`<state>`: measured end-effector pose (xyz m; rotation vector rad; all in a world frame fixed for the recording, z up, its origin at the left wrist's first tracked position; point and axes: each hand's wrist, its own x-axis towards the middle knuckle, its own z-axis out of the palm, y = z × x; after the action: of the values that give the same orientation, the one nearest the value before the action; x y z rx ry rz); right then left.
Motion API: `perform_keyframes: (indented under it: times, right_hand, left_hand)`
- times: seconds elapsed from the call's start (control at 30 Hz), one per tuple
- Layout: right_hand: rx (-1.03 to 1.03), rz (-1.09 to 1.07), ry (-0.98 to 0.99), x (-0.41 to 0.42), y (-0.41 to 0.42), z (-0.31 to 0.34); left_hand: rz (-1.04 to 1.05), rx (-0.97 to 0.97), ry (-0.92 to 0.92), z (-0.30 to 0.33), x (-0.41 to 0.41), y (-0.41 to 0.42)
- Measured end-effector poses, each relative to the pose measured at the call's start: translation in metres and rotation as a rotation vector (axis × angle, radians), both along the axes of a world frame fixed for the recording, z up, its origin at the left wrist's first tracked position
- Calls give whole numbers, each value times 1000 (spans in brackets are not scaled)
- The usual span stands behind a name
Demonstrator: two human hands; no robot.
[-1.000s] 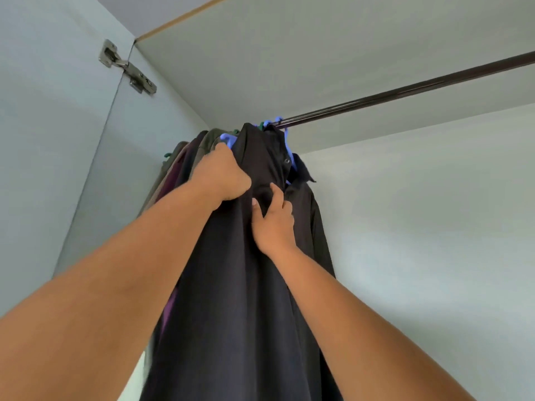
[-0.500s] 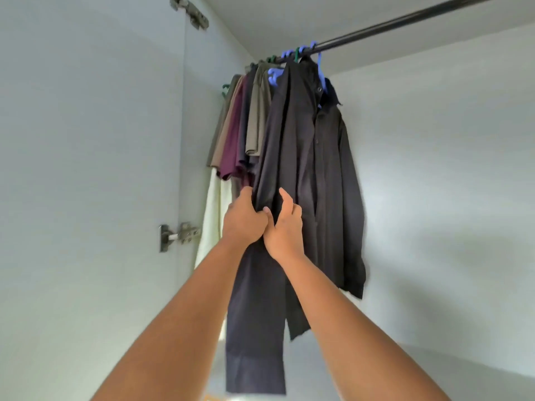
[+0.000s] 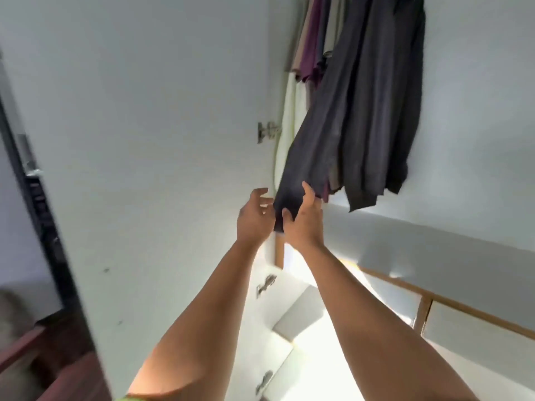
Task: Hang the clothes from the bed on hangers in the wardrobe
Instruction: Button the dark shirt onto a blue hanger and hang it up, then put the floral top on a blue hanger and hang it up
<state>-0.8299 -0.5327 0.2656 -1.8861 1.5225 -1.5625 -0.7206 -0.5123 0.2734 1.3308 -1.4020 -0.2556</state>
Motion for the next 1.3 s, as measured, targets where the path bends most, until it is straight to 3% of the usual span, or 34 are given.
perform_keyframes:
  times: [0.2,0.5,0.63,0.87,1.1,1.3]
  right_hand:
    - [64,193,96,67,104,-60]
    - [216,448,334,185,270,-175]
    - [261,648,394,259,352,-196]
    - [169,1026,513,408,485,-209]
    - [149,1197,568,591,593,-211]
    - [191,1196,545,706,614,-221]
  left_hand:
    - [304,-32,-21,-63,67,122]
    - [773,336,-196,-191,161,334]
    - [943,415,-224,-207,215,432]
    - [1263,489,-111,-223,345,590]
    - [1436,544,-108,-214,497,706]
    - [1451,547,-84,-211,621,731]
